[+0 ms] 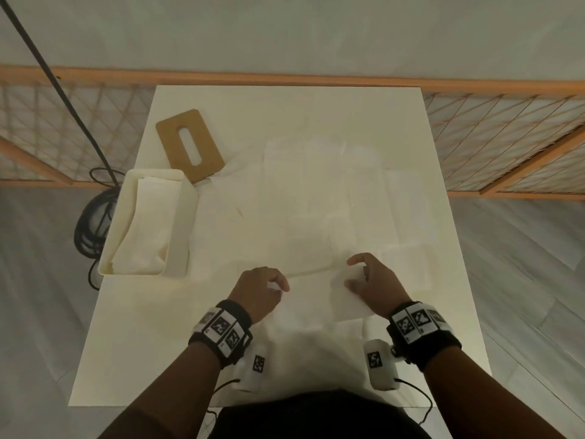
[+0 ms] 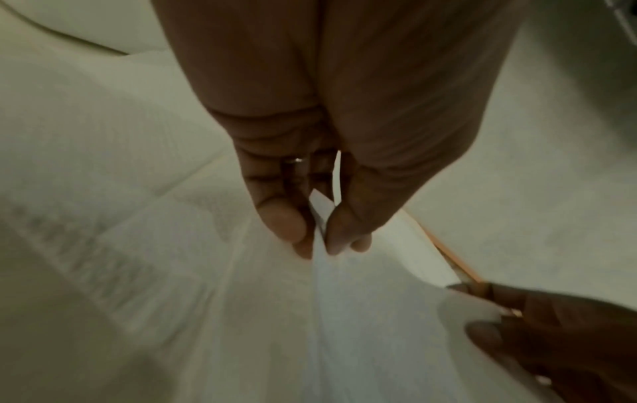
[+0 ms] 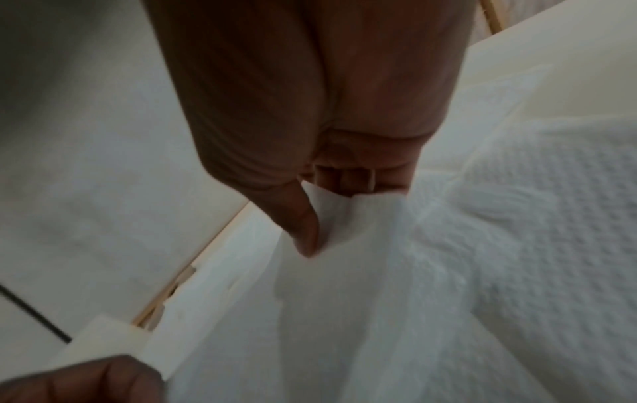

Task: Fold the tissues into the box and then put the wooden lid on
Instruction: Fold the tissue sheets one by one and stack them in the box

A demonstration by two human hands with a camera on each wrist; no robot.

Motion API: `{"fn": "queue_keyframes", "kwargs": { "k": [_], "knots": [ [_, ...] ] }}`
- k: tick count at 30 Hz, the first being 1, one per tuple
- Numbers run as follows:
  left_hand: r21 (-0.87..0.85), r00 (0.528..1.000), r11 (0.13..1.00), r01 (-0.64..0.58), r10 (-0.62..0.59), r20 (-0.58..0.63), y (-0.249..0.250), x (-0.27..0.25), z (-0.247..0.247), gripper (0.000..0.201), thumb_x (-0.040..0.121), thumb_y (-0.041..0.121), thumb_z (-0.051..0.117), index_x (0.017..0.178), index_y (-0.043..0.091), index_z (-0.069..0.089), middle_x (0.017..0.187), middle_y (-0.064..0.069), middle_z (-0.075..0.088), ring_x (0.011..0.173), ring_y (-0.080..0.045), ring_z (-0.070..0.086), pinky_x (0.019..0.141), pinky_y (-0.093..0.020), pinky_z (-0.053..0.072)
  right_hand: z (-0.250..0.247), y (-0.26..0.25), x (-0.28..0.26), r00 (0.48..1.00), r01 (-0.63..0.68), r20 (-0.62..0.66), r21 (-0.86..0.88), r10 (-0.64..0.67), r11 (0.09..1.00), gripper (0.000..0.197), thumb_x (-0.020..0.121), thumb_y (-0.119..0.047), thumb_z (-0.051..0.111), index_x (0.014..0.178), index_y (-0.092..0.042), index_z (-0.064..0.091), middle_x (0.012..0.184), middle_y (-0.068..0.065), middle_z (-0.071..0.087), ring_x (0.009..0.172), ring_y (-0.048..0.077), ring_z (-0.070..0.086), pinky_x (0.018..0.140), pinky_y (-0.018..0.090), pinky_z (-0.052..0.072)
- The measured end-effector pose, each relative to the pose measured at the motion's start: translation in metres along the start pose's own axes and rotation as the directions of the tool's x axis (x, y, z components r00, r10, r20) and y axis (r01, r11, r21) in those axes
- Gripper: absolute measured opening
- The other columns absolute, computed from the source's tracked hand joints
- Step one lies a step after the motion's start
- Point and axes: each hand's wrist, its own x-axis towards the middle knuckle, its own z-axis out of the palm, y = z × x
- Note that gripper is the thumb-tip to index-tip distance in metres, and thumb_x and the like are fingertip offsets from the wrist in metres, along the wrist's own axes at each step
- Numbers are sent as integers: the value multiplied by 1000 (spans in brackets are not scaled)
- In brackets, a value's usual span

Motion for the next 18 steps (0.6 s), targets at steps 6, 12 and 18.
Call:
{"fn": "queue_keyframes", "kwargs": {
  "k": [6,12,18],
  "knots": [
    [219,999,975,-35,30,26,-3,-1,16,27,82,12,65,97,29,51,104,12,49,94,-16,54,78,-27,43,9,-4,10,1000,5,-22,-161,-8,987,48,85,-24,79,124,-25,52,92,-6,56,81,15,58,69,22,48],
    [491,990,862,-127,143,5,7,1,29,48,85,47,63,125,27,46,123,6,52,114,-22,48,96,-39,40,7,-19,22,1000,8,9,-316,-6,949,61,83,-39,80,133,-25,47,128,-2,54,116,20,56,97,40,51],
    [550,993,827,-118,115,39,10,13,33,44,87,43,65,125,27,51,128,5,52,121,-23,46,103,-38,38,-24,-25,58,912,-229,-376,-137,163,964,60,90,-45,71,136,-13,47,139,11,45,128,34,47,102,48,45]
  ]
}}
